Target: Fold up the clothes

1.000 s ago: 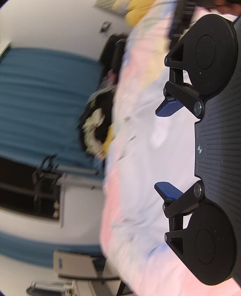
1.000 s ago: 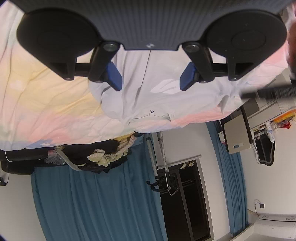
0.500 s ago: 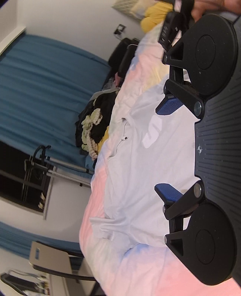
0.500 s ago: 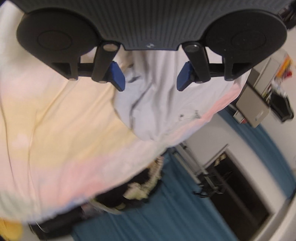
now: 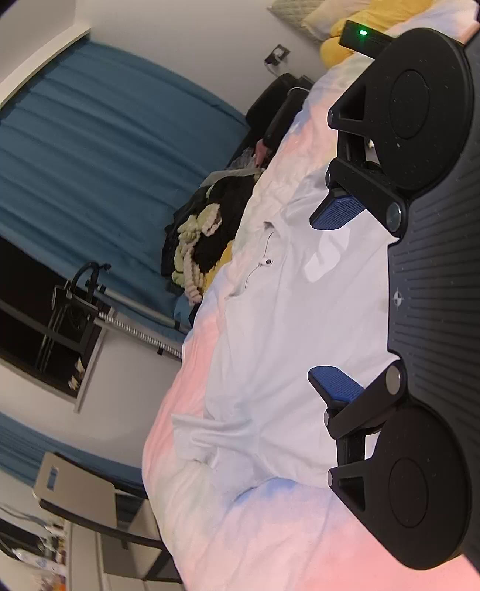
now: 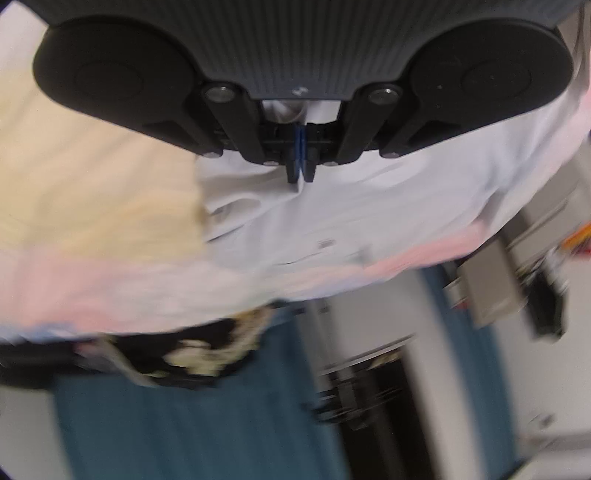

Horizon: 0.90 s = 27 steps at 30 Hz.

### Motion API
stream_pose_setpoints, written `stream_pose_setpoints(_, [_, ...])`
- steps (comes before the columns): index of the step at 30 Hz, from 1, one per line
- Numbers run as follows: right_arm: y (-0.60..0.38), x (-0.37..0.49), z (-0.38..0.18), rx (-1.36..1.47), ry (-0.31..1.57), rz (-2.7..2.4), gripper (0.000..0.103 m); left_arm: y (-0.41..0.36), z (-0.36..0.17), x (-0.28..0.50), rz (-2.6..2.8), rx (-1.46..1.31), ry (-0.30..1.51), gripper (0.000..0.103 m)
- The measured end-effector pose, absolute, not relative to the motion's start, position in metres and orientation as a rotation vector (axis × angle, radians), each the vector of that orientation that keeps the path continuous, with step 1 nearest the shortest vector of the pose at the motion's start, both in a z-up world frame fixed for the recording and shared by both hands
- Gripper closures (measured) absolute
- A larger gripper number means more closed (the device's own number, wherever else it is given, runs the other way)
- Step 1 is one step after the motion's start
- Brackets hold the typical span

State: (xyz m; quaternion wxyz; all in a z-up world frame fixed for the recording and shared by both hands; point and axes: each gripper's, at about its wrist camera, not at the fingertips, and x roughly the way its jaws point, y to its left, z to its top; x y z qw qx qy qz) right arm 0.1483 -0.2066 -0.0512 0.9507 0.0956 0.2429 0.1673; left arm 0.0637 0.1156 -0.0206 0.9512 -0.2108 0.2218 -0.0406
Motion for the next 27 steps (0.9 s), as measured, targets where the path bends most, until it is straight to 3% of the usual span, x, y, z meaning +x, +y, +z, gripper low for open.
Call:
stream_pose_setpoints(8, [-0.151, 0.138, -0.082, 0.015, 0.584, 0.457, 0.094, 0.124, -0.025, 0.067, -0.044, -0.487, 0.477, 0.019])
stream_pose_setpoints(10, [-0.155, 0.135, -0.076, 0.050, 0.576, 0.471, 0.084, 0.122, -0.025, 0.066, -0.041, -0.477, 0.480, 0.019])
stream_pose_setpoints(12, [-0.163, 0.131, -0.063, 0.104, 0.551, 0.501, 0.062, 0.121, -0.025, 0.064, -0.035, -0.468, 0.485, 0.019])
stream_pose_setpoints(15, [-0.189, 0.121, -0.038, 0.266, 0.467, 0.505, 0.050, 0.119, -0.026, 0.063, -0.030, -0.463, 0.497, 0.019])
stream_pose_setpoints(19, [-0.242, 0.130, -0.028, 0.503, 0.412, 0.349, 0.048, 0.114, -0.029, 0.063, -0.038, -0.460, 0.504, 0.019])
stream_pose_setpoints(24, [-0.307, 0.177, -0.082, 0.922, 0.617, 0.196, 0.052, 0.110, -0.032, 0.067, -0.053, -0.459, 0.521, 0.019])
stream_pose_setpoints(27, [-0.322, 0.192, -0.102, 1.080, 0.622, 0.204, 0.056, 0.108, -0.037, 0.070, -0.067, -0.465, 0.533, 0.019])
